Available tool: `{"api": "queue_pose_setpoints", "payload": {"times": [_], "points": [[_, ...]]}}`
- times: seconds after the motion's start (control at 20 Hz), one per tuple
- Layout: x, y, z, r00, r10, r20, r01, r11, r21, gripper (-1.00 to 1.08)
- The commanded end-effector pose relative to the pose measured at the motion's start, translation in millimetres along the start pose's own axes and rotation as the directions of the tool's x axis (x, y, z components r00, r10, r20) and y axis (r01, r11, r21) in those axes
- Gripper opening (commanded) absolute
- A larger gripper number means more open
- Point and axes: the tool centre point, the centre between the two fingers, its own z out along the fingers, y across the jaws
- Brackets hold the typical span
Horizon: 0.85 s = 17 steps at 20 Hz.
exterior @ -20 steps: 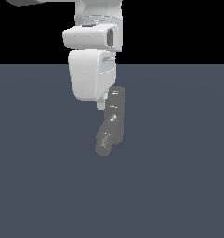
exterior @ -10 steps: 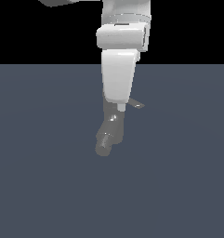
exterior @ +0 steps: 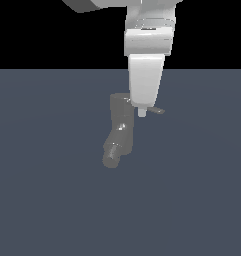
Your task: Turn on the faucet by rotating a designated handle.
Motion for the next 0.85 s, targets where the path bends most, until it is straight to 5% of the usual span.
{"api": "queue_pose_setpoints", "payload": {"times": [0.0, 0.8], "points": [[11.4, -10.6, 0.0, 1.000, 0.008, 0.001, -0.008, 1.000, 0.004, -1.00], [62.1, -55.6, -0.3, 1.000, 0.022, 0.001, -0.022, 1.000, 0.004, -1.00]]}}
